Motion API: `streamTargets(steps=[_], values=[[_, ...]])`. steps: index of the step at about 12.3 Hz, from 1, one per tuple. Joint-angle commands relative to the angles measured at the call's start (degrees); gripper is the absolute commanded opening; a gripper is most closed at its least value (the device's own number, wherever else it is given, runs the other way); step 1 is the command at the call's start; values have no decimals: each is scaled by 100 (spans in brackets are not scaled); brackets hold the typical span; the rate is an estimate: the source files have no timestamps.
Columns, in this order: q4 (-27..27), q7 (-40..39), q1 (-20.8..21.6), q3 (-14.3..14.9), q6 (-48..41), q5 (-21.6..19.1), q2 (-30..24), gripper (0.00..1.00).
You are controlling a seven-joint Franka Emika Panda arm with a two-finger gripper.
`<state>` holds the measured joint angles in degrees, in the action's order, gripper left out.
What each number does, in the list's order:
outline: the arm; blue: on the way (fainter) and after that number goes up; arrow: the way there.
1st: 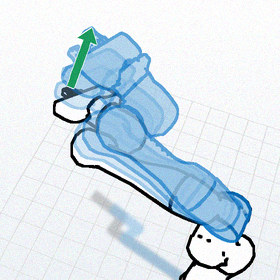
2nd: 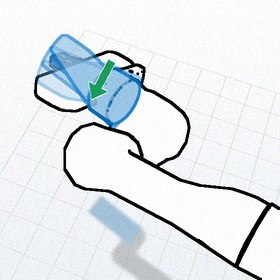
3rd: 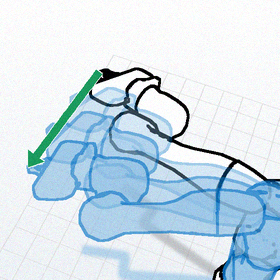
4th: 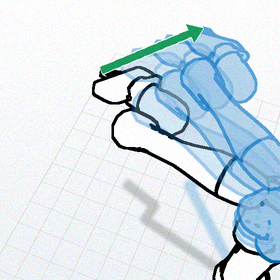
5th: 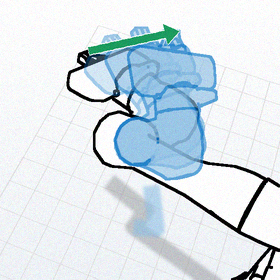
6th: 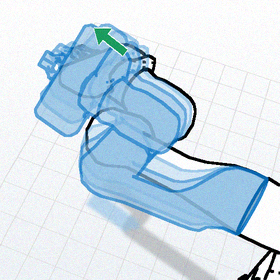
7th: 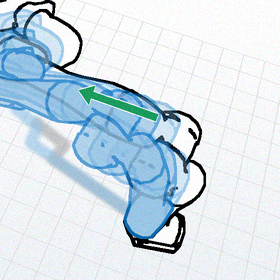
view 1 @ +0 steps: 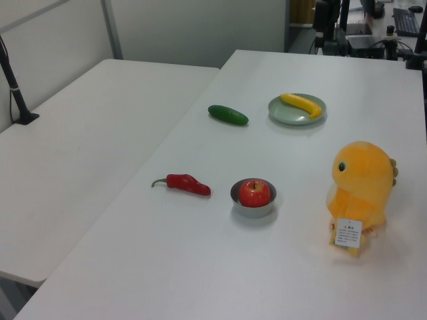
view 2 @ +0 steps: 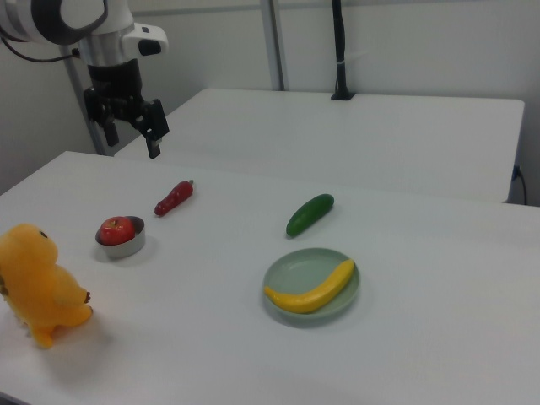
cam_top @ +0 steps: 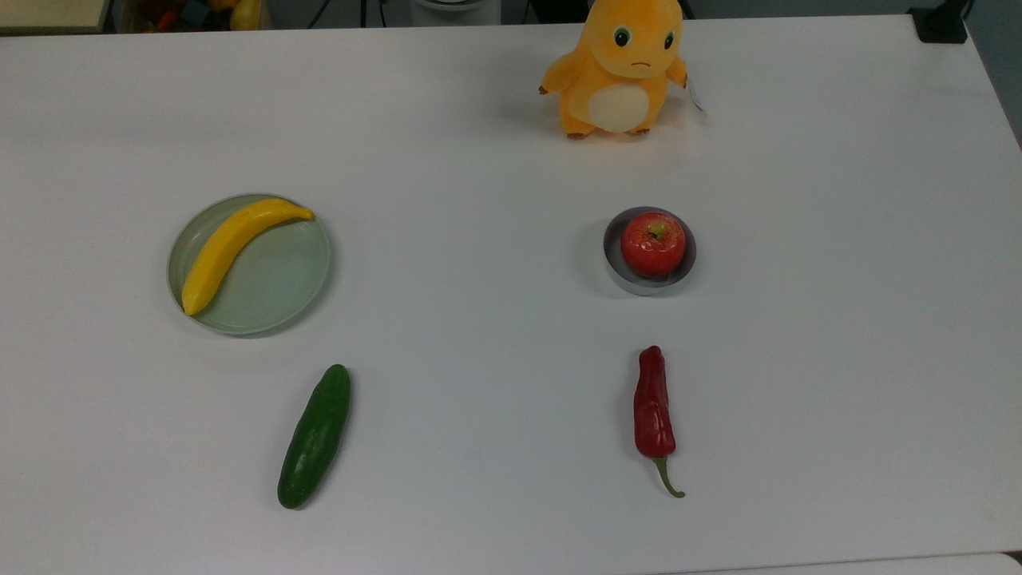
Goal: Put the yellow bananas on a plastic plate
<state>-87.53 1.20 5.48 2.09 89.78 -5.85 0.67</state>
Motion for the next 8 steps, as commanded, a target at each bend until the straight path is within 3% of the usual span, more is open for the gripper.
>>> streamTargets(steps=[1, 8], values=[[-448, -1022, 94, 168, 854, 127, -120, 100], [-572, -1139, 138, 265, 743, 172, -243, 100]])
